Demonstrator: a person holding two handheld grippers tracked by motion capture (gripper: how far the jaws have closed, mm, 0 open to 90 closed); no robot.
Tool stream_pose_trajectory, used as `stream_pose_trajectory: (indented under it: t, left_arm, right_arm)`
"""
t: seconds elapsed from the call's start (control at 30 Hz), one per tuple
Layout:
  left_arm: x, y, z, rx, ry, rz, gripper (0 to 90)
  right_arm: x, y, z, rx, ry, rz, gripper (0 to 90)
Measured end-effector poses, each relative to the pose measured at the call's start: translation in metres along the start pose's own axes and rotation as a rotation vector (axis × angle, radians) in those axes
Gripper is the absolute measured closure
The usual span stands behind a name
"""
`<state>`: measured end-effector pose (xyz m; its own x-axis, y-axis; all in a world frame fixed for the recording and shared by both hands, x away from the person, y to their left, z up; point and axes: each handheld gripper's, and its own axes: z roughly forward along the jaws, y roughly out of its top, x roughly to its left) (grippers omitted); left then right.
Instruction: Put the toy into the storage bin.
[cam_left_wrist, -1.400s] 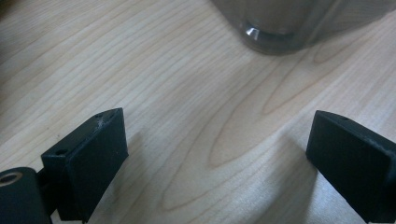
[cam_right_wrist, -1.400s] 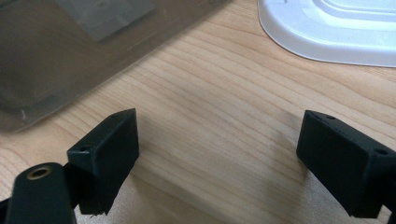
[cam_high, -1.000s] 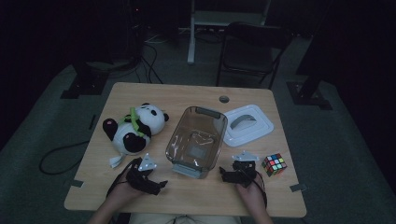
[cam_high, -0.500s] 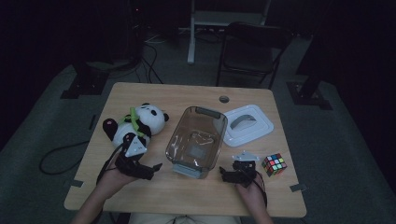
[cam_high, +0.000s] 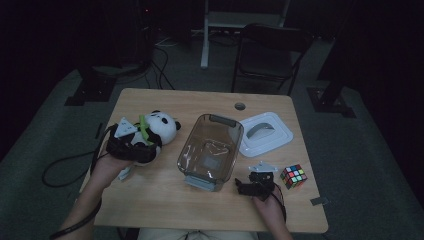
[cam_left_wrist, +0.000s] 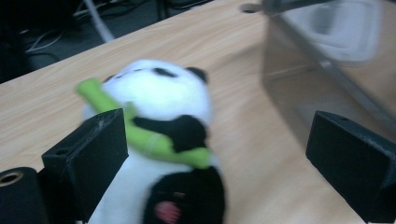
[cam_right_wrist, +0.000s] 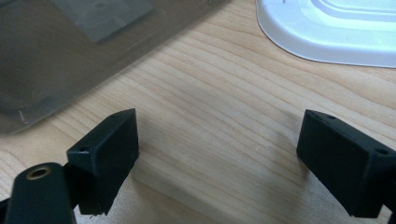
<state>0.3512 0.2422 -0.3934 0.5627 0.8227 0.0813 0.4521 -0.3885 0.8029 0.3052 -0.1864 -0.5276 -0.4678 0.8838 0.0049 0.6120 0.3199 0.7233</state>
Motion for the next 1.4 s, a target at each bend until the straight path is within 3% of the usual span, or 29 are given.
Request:
stream_pose_trajectory:
  t: [0.17, 0.4, 0.47, 0.5, 0.73, 0.8, 0.87, 1.07, 1.2, 1.4]
  left_arm:
    - [0.018, 0.000, 0.013, 0.009, 0.042, -0.036, 6.1]
    - [0.043, 0.002, 0.033, 0.037, 0.066, -0.098, 6.1]
    - [0.043, 0.002, 0.033, 0.037, 0.066, -0.098, 6.2]
    - [0.051, 0.003, 0.041, 0.059, 0.074, -0.111, 6.2]
    - [0.057, -0.001, 0.061, 0.097, 0.103, -0.139, 14.6]
    - [0.058, -0.002, 0.064, 0.103, 0.090, -0.142, 15.2]
    - [0.059, -0.004, 0.065, 0.112, 0.101, -0.128, 20.1]
    - [0.055, -0.005, 0.065, 0.122, 0.081, -0.129, 29.6]
    - [0.052, -0.007, 0.065, 0.145, 0.092, -0.119, 40.7]
    - [0.053, -0.009, 0.060, 0.123, 0.121, -0.139, 60.4]
  right_arm:
    - [0.000, 0.000, 0.000, 0.001, 0.000, 0.002, 12.4]
    - [0.000, 0.000, 0.000, 0.000, 0.000, 0.002, 12.3]
    - [0.000, 0.000, 0.000, 0.001, 0.000, 0.001, 12.4]
    - [0.000, 0.000, 0.000, 0.001, 0.000, 0.001, 12.4]
    - [0.000, 0.000, 0.000, 0.001, 0.000, 0.001, 12.4]
    - [0.000, 0.000, 0.000, 0.001, 0.000, 0.001, 12.4]
    - [0.000, 0.000, 0.000, 0.001, 0.000, 0.001, 12.4]
    - [0.000, 0.000, 0.000, 0.001, 0.000, 0.001, 12.4]
    - [0.000, 0.000, 0.000, 0.001, 0.000, 0.001, 12.4]
    - [0.000, 0.000, 0.000, 0.001, 0.004, -0.004, 12.3]
